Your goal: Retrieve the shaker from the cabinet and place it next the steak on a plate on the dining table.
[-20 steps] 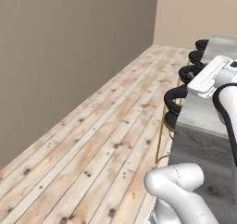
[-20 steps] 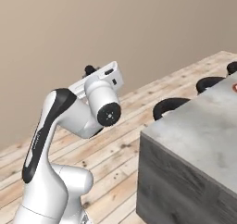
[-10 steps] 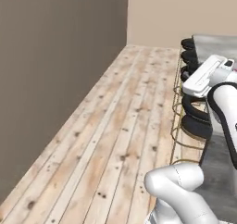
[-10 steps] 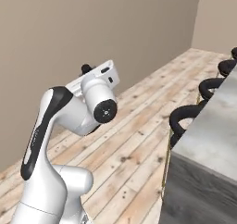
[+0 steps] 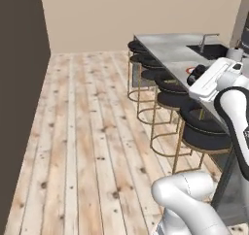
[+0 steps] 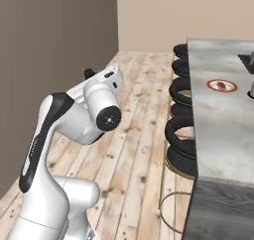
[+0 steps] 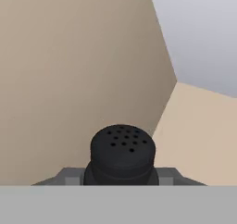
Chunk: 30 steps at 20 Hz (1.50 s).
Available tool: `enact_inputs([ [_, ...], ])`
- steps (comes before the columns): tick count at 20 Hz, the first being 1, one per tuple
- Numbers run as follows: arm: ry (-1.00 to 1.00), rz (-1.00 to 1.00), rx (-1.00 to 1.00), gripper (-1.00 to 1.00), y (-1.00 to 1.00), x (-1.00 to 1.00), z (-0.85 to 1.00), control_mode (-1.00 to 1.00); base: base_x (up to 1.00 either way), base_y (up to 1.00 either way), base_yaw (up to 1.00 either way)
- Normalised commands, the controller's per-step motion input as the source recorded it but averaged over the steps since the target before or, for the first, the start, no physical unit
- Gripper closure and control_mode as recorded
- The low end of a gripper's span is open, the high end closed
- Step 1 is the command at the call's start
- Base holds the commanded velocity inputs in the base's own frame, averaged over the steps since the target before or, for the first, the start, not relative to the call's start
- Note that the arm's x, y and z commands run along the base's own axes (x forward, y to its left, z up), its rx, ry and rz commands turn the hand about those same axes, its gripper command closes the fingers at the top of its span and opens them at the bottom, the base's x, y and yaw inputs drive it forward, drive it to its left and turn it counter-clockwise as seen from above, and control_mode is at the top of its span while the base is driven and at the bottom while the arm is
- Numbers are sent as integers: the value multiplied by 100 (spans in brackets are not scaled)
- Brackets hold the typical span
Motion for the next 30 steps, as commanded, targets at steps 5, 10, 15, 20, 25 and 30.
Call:
enact_inputs([
  [5,0,0,0,100,0,0,0,100,100,93,-68],
  [10,0,0,0,100,0,0,0,100,100,99,-66],
  [15,0,0,0,100,0,0,0,100,100,98,-63],
  [20,0,0,0,100,0,0,0,100,100,97,-62],
  [25,0,0,0,100,0,0,0,100,100,100,-59],
  [30,0,0,0,100,0,0,0,100,98,84,-57],
])
